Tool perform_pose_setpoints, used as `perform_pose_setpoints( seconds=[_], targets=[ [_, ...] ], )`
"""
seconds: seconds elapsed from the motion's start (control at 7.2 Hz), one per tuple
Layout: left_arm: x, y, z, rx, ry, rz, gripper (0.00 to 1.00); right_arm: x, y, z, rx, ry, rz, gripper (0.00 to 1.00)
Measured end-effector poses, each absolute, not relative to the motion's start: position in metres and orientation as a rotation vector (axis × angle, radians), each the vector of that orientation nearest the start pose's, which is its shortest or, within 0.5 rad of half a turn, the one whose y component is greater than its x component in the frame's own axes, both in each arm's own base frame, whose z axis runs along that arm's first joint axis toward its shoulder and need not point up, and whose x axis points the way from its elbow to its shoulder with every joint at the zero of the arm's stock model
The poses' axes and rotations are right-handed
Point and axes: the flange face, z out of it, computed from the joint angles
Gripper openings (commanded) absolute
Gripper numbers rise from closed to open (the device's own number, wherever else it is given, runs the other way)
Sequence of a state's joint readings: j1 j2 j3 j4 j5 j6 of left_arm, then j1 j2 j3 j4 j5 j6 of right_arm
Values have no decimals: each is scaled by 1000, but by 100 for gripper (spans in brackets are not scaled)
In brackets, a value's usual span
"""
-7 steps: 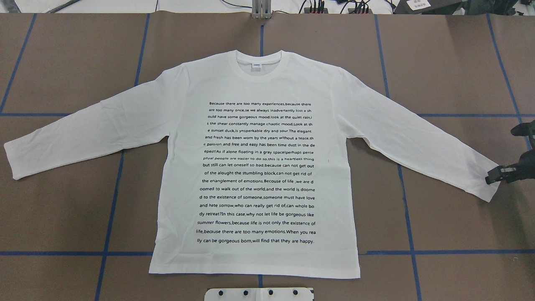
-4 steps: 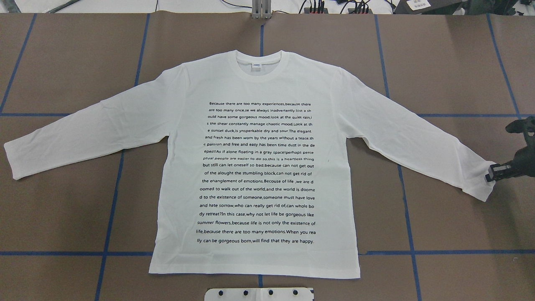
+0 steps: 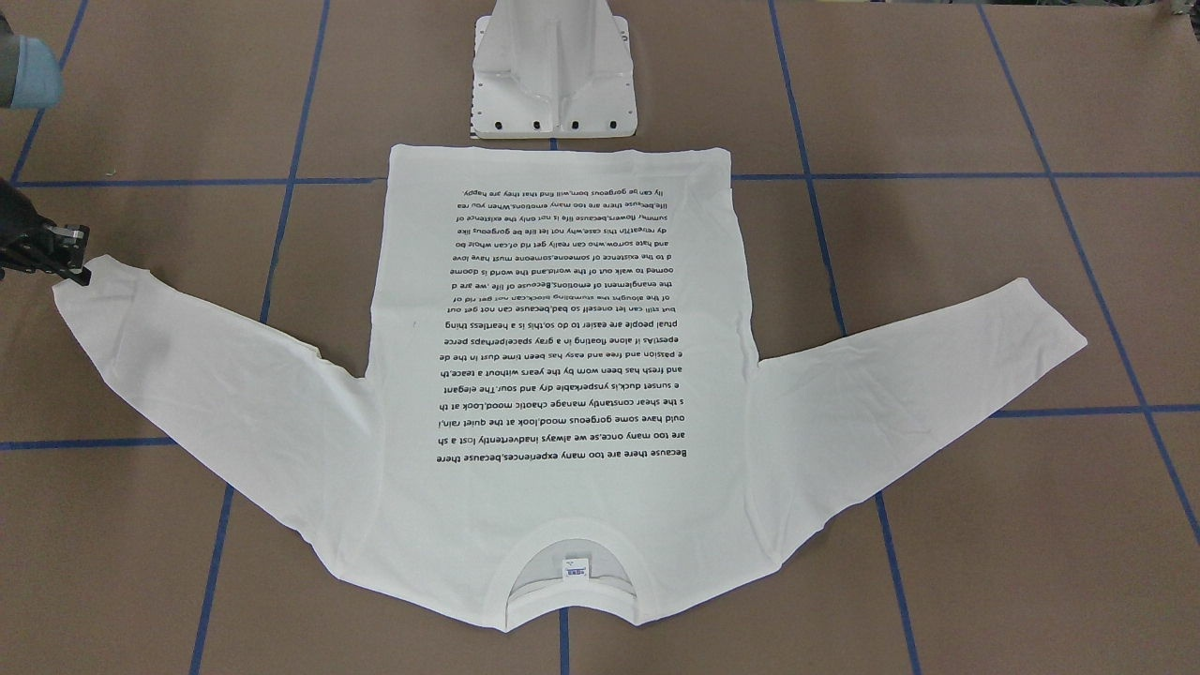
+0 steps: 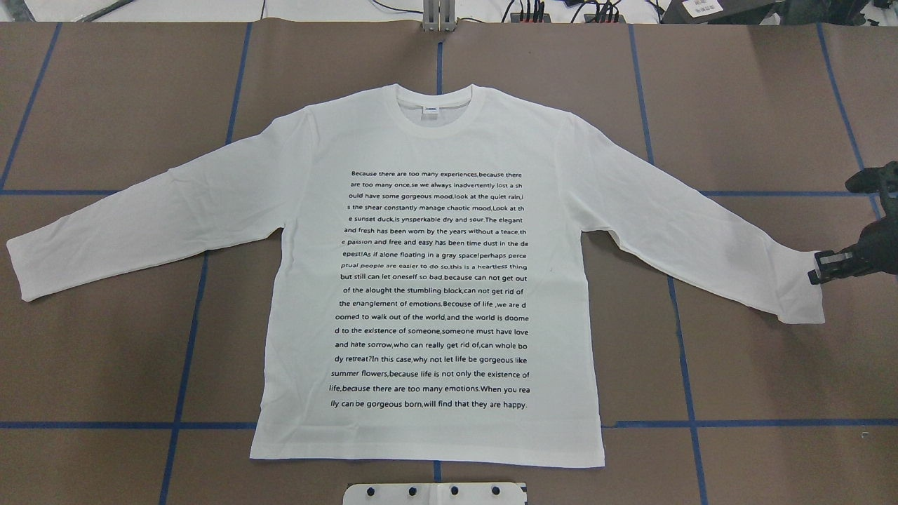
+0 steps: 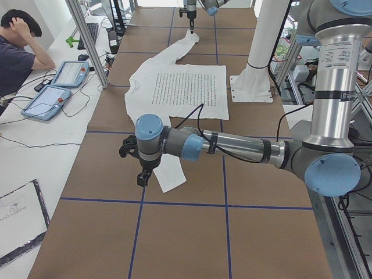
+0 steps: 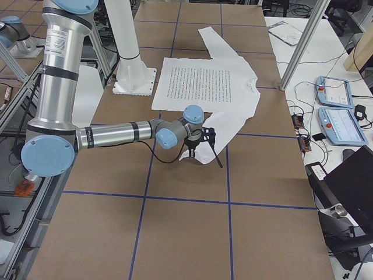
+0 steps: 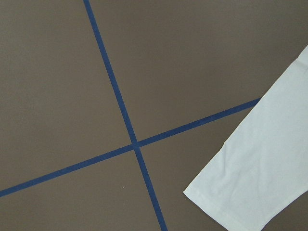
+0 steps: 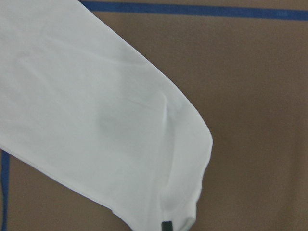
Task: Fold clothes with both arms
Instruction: 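Lift the sleeve with the right gripper and carry it across the shirt body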
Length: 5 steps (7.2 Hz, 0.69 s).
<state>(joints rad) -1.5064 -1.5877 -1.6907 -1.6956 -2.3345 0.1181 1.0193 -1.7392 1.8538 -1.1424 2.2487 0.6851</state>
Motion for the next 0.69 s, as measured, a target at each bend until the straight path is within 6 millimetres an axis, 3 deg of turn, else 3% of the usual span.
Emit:
perform_pose_setpoints(
  seconds=[0.28, 0.42, 0.69],
  targets=[
    [-30, -513, 577, 269, 770, 274, 99, -175, -446, 485, 108, -949, -70, 0],
    [-29, -513, 577, 268, 782, 275, 99, -186, -468, 443, 132, -1007, -48, 0],
    [-29, -514, 578, 267, 789, 275, 99, -227, -503, 347, 154, -1117, 14, 0]
  ],
)
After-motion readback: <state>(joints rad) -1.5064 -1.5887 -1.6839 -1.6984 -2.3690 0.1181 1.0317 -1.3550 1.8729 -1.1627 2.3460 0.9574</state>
